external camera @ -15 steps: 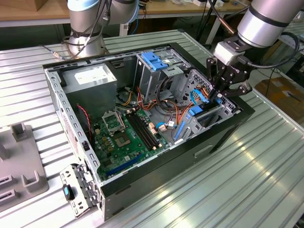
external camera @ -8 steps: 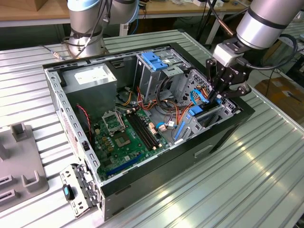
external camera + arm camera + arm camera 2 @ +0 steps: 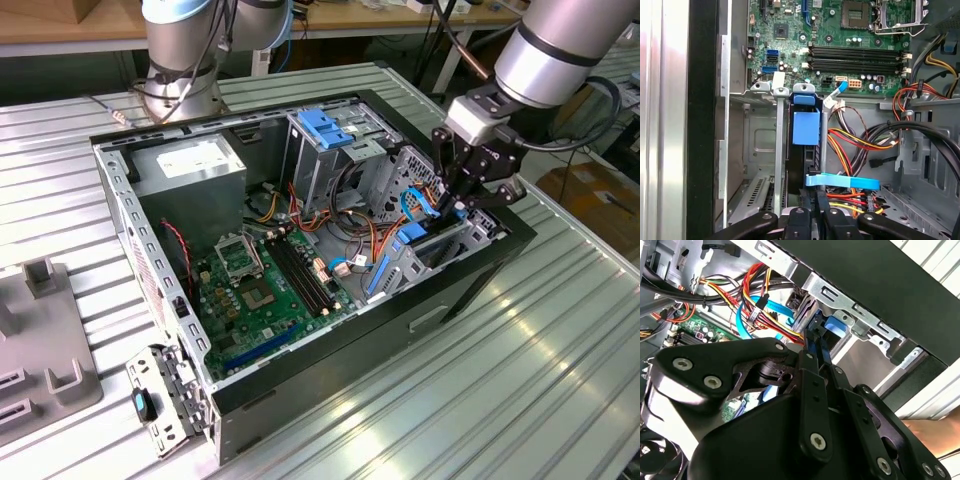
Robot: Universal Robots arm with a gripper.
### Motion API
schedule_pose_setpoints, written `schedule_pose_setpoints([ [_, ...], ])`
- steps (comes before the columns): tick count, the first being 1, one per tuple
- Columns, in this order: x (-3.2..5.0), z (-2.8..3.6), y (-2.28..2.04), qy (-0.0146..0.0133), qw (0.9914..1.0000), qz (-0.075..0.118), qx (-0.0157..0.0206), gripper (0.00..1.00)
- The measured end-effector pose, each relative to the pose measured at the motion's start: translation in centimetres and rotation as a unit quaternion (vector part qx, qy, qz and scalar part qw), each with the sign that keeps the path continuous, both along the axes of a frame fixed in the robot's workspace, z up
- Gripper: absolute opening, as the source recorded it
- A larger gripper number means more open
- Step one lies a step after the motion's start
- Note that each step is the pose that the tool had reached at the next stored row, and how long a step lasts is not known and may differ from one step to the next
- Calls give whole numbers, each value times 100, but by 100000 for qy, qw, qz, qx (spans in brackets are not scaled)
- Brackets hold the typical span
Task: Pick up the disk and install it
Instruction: 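Insert the second disk wire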
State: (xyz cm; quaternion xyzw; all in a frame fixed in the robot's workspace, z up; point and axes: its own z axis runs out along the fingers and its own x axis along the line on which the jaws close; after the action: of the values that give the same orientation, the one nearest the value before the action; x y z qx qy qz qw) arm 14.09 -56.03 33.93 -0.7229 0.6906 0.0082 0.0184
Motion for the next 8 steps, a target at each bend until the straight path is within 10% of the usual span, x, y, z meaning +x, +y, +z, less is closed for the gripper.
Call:
schedule_pose_setpoints([
  [8, 0, -26, 1, 3, 100000, 2, 83, 18],
])
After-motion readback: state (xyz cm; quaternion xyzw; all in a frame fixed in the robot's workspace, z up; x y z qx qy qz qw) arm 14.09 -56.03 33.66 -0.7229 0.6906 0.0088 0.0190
